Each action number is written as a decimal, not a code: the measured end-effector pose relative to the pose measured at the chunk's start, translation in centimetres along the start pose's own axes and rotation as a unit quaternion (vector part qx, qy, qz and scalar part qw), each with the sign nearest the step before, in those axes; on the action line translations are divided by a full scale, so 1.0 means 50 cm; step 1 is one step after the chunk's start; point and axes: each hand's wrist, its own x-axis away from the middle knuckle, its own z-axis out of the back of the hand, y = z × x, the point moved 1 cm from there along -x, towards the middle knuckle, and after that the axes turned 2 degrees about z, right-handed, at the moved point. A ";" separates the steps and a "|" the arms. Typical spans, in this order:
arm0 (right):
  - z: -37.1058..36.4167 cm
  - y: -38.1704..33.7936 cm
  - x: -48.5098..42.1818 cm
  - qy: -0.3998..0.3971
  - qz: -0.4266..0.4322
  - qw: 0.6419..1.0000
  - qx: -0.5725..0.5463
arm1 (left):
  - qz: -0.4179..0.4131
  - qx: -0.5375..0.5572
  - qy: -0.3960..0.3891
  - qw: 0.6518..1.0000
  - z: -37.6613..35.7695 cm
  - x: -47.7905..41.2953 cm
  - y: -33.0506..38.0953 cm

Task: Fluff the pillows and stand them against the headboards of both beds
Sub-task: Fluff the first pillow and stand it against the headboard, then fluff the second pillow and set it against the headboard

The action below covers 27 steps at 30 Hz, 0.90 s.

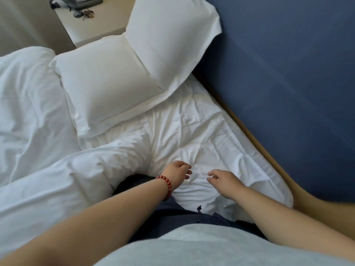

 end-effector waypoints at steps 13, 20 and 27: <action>0.049 0.258 0.168 0.014 0.118 0.990 -0.077 | -0.032 0.005 0.105 0.994 -0.406 0.126 -0.059; 0.046 0.257 0.204 0.002 0.158 0.983 -0.090 | 0.027 0.105 0.172 0.979 -0.419 0.198 -0.095; 0.028 0.256 0.233 -0.050 0.162 0.983 -0.073 | 0.048 0.205 0.215 0.954 -0.442 0.243 -0.149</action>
